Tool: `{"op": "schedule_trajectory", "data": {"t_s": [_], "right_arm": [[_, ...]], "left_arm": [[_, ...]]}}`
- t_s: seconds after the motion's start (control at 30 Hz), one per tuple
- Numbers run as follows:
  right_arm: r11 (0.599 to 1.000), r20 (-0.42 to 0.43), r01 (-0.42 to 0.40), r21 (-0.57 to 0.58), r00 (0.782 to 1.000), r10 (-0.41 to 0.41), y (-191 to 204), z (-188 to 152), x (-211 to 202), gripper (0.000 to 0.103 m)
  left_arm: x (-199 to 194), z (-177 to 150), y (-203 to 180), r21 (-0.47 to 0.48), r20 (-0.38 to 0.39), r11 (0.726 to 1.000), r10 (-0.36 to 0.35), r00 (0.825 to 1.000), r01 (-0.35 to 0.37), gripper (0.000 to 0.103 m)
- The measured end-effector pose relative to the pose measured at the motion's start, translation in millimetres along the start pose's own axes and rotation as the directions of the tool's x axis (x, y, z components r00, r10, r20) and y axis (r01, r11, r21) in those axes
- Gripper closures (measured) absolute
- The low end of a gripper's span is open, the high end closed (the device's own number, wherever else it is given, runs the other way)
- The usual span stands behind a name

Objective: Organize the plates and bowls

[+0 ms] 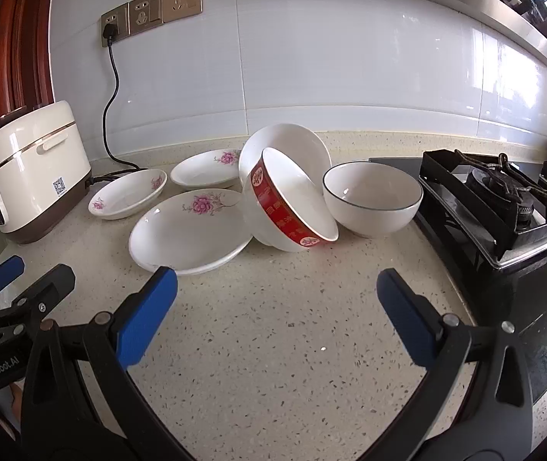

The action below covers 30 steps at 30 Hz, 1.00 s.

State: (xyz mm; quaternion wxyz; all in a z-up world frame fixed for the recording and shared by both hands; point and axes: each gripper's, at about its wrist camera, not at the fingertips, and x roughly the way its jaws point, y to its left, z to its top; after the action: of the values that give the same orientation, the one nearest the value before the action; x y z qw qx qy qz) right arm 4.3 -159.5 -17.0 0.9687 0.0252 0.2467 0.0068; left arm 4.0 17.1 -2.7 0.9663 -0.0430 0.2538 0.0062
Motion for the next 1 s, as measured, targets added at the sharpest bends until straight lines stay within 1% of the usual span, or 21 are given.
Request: {"op": "schedule_trajectory", "data": {"t_s": [0.3, 1.0], "right_arm": [[1.000, 0.001, -0.002, -0.001, 1.000, 0.002, 0.5, -0.1, -0.4, 0.000], [1.000, -0.003, -0.003, 0.008, 1.000, 0.003, 1.0, 0.9, -0.2, 0.000]], "left_arm": [[-0.3, 0.5, 4.2, -0.016, 0.000, 1.000, 0.002, 1.000, -0.002, 0.000], [-2.6, 1.8, 6.9, -0.012, 0.005, 1.000, 0.001, 1.000, -0.001, 0.000]]}}
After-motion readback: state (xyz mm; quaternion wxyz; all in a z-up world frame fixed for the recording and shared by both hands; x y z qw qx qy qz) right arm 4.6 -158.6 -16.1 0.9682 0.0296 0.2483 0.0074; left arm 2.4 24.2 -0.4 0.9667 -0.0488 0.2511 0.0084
